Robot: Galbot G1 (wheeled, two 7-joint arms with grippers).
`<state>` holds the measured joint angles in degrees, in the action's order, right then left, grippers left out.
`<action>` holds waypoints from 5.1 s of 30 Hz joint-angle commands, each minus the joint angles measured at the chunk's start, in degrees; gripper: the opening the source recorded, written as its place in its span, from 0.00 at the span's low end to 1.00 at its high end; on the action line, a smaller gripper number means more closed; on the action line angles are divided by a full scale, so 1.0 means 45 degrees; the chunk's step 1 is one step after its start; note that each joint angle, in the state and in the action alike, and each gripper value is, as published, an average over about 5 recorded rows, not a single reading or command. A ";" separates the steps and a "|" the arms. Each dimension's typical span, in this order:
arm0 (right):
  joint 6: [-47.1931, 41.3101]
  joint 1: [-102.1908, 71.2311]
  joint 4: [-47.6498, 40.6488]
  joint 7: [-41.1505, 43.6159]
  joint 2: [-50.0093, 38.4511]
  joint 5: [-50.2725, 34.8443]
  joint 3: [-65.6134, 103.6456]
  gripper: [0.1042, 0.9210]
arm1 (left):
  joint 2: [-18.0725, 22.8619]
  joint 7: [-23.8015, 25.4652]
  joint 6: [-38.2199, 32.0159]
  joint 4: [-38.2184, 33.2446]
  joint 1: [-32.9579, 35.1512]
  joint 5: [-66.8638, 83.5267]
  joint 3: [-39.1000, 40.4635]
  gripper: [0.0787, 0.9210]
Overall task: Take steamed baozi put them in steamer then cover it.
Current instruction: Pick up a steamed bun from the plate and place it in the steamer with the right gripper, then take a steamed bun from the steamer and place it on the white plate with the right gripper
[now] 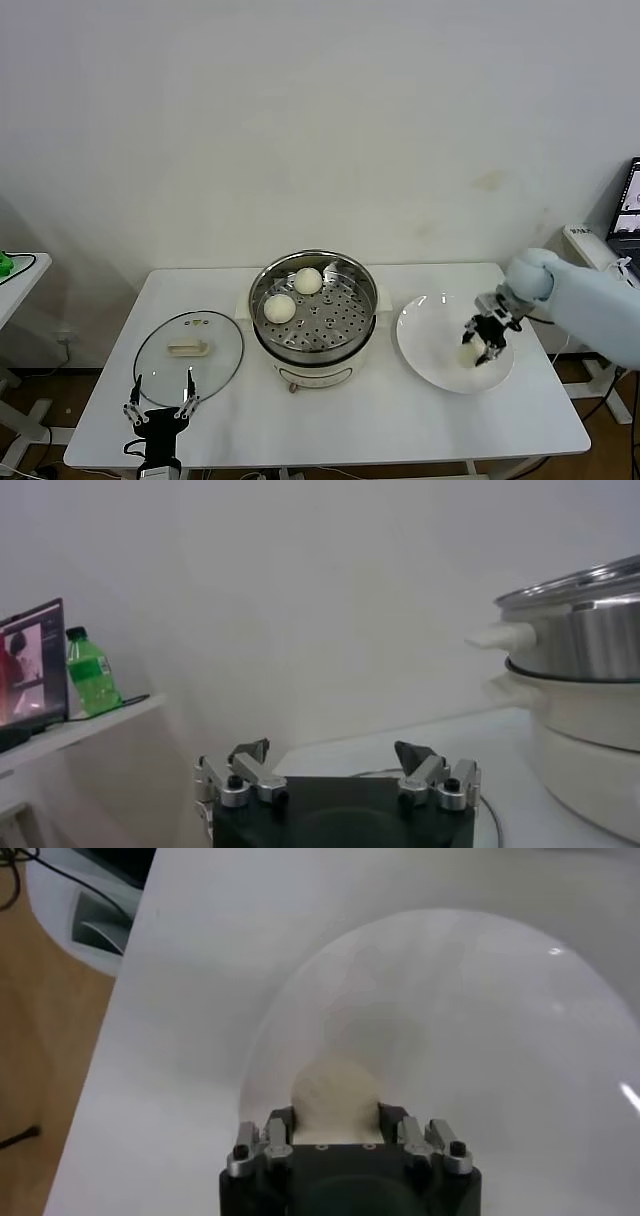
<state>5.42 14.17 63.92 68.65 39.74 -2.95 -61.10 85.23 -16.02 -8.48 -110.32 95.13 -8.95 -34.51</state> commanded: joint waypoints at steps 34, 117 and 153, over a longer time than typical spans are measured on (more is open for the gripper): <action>0.2194 0.5086 0.3685 -0.1549 0.7103 -0.0029 -0.2668 0.54 | 0.0256 -0.0012 0.0060 -0.0303 -0.0063 0.0499 -0.0689 0.88; 0.0662 0.5303 0.0260 0.0033 0.0709 -0.0436 -0.3952 0.88 | -0.0583 0.0041 0.0098 -0.0184 -0.0305 0.0685 -0.0137 0.88; 0.0554 -0.1898 -0.3623 -0.1185 0.1423 0.3347 0.1911 0.88 | -0.0448 0.0029 0.0106 -0.0143 -0.0290 0.0625 -0.0243 0.88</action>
<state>7.37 9.74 54.91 64.62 40.41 8.30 -57.29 83.28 -15.91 -7.99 -111.10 93.78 -6.23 -35.42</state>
